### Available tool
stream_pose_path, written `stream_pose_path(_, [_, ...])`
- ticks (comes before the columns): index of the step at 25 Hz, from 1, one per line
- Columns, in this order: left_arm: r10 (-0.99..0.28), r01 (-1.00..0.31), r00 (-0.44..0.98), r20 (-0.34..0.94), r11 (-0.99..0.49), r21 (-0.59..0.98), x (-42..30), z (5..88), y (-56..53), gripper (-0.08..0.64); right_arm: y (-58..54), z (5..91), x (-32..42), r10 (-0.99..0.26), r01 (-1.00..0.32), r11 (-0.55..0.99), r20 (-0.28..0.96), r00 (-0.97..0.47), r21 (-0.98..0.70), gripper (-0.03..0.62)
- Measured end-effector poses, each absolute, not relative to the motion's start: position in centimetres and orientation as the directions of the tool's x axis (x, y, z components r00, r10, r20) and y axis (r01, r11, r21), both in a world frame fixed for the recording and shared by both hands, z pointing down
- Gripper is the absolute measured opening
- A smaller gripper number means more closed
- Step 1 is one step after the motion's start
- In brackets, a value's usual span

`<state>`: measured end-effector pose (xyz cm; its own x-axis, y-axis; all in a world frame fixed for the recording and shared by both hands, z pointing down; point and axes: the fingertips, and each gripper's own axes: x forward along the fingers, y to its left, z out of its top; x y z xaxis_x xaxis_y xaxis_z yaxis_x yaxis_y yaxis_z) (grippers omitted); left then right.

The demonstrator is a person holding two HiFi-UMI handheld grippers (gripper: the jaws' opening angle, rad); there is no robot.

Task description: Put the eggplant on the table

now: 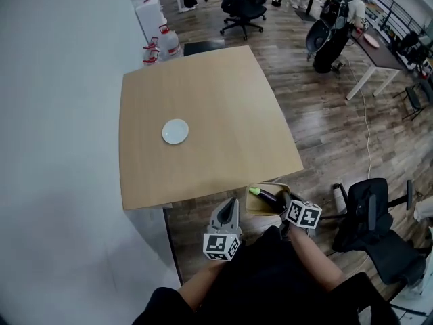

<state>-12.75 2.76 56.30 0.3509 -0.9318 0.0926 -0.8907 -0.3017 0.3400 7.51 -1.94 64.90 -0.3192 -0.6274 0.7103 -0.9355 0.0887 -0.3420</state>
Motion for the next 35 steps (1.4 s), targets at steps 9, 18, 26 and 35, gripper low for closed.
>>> stream_pose_path(9, [-0.932,-0.883,0.348,0.097,-0.291,0.369,-14.0,57.6,0.3,0.014,-6.2,65.4,7.1,-0.625,-0.942,0.07,0.721,-0.299,-0.329,0.063])
stream_pose_path(18, [-0.941,-0.9,0.32,0.112,-0.265,0.345,-14.8,58.5,-5.7,0.014,-12.9,67.5,6.2,-0.61,-0.918,0.062,0.713,-0.345,-0.392,0.063])
stream_pose_path(26, [-0.929,-0.908,0.329,0.169,-0.262,0.326,-14.4,59.8,-15.0,0.014,-21.9,70.6,6.9,-0.559,-0.917,0.035,0.753,-0.348,-0.398,0.063])
stream_pose_path(35, [-0.935,-0.926,0.272,0.227,-0.189,0.327,-14.3,60.6,-24.1,0.014,-34.0,73.1,9.4,-0.546,-0.94,0.031,0.782,-0.301,-0.34,0.063])
